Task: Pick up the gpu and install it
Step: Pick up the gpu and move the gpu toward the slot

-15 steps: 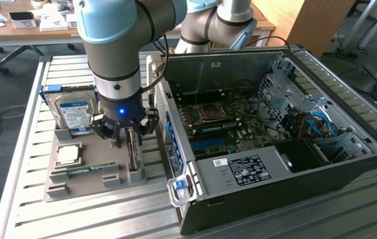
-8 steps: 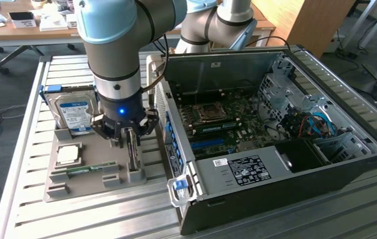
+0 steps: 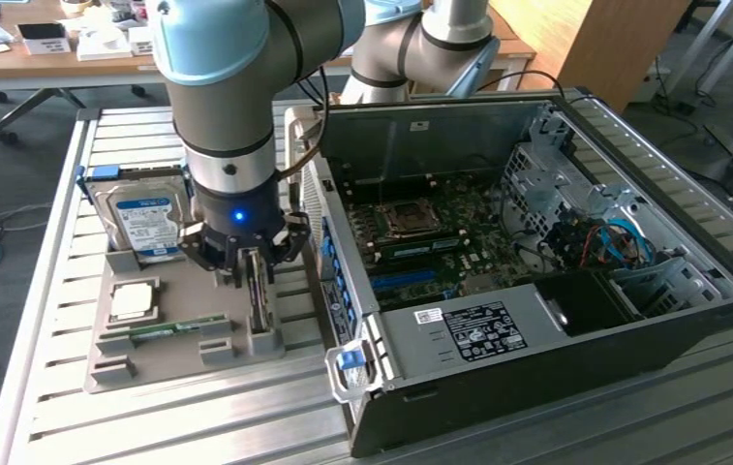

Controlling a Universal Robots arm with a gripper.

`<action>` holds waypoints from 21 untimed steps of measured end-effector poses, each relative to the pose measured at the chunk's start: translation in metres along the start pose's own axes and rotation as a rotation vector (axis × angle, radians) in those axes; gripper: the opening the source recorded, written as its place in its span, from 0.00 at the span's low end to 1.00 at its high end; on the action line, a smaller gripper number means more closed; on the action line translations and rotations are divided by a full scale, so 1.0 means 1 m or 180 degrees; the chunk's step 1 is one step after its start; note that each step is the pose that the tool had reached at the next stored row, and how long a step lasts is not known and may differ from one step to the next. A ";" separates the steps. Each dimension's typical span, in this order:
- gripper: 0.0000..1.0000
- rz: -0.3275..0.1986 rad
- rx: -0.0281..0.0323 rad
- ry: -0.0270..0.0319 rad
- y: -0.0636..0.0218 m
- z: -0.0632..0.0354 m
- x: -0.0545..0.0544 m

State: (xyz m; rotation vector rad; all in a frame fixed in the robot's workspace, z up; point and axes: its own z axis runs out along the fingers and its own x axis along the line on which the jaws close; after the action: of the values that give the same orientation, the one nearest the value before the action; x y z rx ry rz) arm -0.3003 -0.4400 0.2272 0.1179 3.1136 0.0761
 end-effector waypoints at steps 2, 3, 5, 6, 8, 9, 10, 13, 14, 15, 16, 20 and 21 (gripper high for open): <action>0.45 0.0000 0.0000 0.0000 0.0000 0.0000 0.000; 0.45 0.0000 0.0000 0.0000 0.0000 0.0000 0.000; 0.45 0.0000 0.0000 0.0000 0.0000 -0.0001 0.000; 0.45 0.0000 0.0000 0.0000 0.0000 -0.0002 0.000; 0.45 0.0000 0.0001 0.0001 0.0001 -0.0011 0.000; 0.45 0.0000 0.0000 0.0000 0.0001 -0.0017 0.000; 0.45 0.0000 0.0000 0.0000 0.0001 -0.0023 0.000; 0.45 0.0000 0.0000 0.0000 0.0002 -0.0038 0.000; 0.45 0.0000 0.0000 0.0000 0.0002 -0.0045 0.000; 0.45 0.0000 0.0000 0.0000 0.0003 -0.0053 0.000; 0.45 0.0000 0.0000 0.0000 0.0003 -0.0059 0.000; 0.45 0.0000 0.0000 0.0000 0.0003 -0.0060 0.000; 0.45 0.0000 0.0000 0.0000 0.0003 -0.0060 0.000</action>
State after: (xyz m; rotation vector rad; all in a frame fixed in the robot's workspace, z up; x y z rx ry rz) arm -0.3002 -0.4400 0.2333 0.1180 3.1137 0.0760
